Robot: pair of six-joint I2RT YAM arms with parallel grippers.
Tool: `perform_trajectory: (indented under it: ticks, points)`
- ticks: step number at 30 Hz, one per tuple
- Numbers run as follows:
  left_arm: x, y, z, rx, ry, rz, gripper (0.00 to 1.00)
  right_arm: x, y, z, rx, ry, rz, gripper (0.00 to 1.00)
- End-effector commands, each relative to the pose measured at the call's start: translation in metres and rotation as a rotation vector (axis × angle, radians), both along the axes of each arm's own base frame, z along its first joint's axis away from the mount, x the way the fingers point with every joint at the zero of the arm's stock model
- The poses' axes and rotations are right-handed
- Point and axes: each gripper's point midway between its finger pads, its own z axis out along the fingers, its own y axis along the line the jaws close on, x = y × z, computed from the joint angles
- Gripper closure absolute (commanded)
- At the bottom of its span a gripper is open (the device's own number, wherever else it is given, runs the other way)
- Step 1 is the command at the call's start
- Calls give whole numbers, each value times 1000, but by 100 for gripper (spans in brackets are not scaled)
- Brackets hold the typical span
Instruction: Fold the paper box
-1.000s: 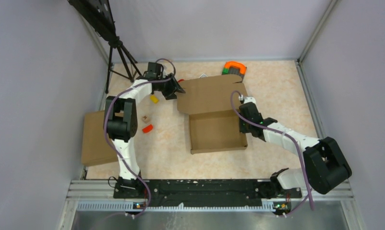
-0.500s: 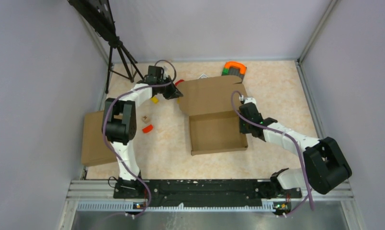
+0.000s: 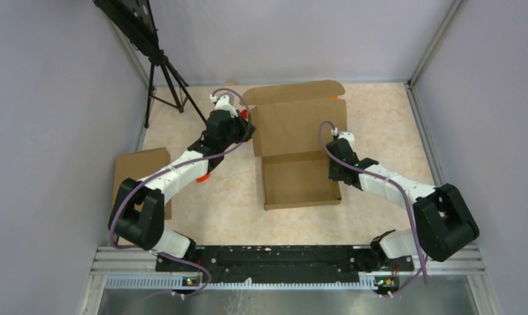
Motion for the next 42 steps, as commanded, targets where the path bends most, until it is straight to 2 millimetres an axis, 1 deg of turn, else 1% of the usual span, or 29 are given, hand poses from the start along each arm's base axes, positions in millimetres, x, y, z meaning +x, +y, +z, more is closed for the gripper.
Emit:
perform_trajectory:
  ticks: [1, 4, 7, 11, 15, 20, 24, 29, 34, 35, 39, 42]
  points:
    - [-13, 0, 22, 33, -167, 59, 100, 32, 20, 36, 115, -190, -19, 100]
    - [-28, -1, 20, 36, -221, 69, 100, 39, 27, 47, 164, -291, 15, 100]
    - [-40, 1, 18, 51, -259, 87, 100, 45, 31, 56, 201, -355, 22, 100]
    - [-50, 2, 14, 59, -255, 99, 100, 51, 36, 59, 243, -376, -3, 100]
    - [-61, 6, 12, 40, -273, 150, 100, 51, 35, 57, 287, -413, -32, 100]
    - [-66, 9, 14, 41, -307, 192, 100, 54, 35, 60, 318, -476, -56, 100]
    - [-63, 6, 9, 57, -303, 192, 100, 58, 33, 60, 317, -533, -47, 100]
    - [-65, -1, -3, 54, -280, 195, 100, 63, 38, 56, 295, -509, -24, 100]
    - [-67, 1, -7, 42, -234, 247, 100, 64, 35, 51, 275, -488, -46, 100]
    - [-68, 2, -8, 45, -224, 260, 100, 64, 35, 51, 273, -487, -48, 98]
    - [-69, 2, -15, 56, -220, 272, 100, 64, 33, 48, 251, -461, -48, 83]
    - [-70, 1, -17, 61, -221, 274, 100, 62, 29, 46, 222, -432, -62, 77]
